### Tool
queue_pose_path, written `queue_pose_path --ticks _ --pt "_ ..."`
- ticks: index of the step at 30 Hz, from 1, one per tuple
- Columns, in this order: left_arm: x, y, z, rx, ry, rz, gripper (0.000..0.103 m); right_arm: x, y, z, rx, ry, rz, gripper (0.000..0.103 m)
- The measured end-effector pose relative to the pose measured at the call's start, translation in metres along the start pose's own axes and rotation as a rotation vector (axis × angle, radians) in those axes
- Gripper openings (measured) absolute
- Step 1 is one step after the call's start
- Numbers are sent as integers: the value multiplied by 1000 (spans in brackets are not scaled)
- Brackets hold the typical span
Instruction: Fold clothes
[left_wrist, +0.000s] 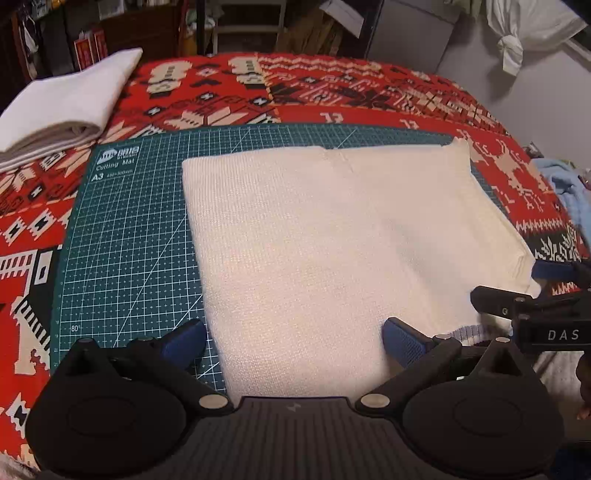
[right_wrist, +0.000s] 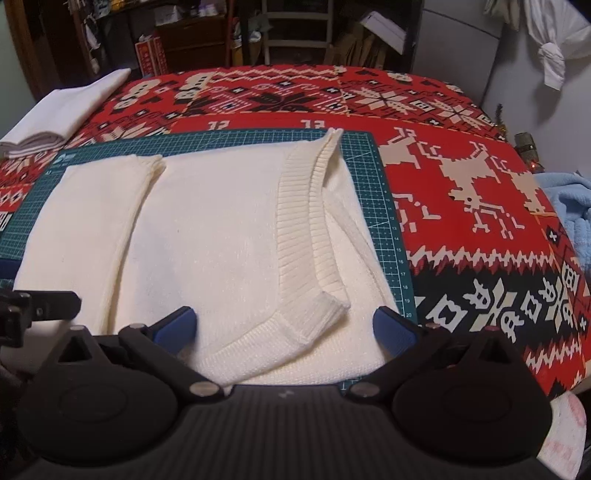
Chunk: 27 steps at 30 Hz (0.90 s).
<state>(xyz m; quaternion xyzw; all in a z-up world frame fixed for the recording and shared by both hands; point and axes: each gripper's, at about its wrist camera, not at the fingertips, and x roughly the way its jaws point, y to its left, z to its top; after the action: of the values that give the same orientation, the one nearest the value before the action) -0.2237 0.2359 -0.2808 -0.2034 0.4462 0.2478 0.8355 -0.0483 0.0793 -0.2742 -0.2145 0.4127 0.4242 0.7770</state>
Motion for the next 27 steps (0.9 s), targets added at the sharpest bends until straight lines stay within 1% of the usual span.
queue_pose_path --ticks 6,11,13,15,17,18,20,22,23,24,26,27 --pt "-1 2 -3 -5 -18 -7 103 -5 2 -14 5 -89 -15 103" --pt "1 1 -5 -11 -41 3 103 -6 3 -21 14 -129 -24 103" --pt "1 1 -3 -13 -31 2 103 -7 3 -23 20 -136 -30 103" --pt "1 2 0 -21 -13 -3 103 -7 3 -22 22 -125 -26 103" --pt "-2 4 4 -38 0 -14 97 -10 -2 -19 21 -103 13 102" --pt "-5 4 5 -47 1 -19 93 -15 -8 -17 36 -105 39 102" --pt "-14 5 9 -60 -11 -30 92 -35 -24 -19 92 -157 80 102" --pt "-25 2 13 -54 -42 -54 91 -51 -41 -24 139 -183 91 101" --pt "-31 0 15 -51 -57 -66 90 -59 -49 -27 164 -194 95 100" --pt "-35 -4 18 -46 -62 -87 90 -64 -57 -32 198 -193 92 93" --pt "-38 -15 23 -36 -59 -139 86 -66 -74 -42 281 -188 99 84" --pt "-38 -21 25 -32 -53 -170 82 -66 -82 -47 324 -185 103 77"
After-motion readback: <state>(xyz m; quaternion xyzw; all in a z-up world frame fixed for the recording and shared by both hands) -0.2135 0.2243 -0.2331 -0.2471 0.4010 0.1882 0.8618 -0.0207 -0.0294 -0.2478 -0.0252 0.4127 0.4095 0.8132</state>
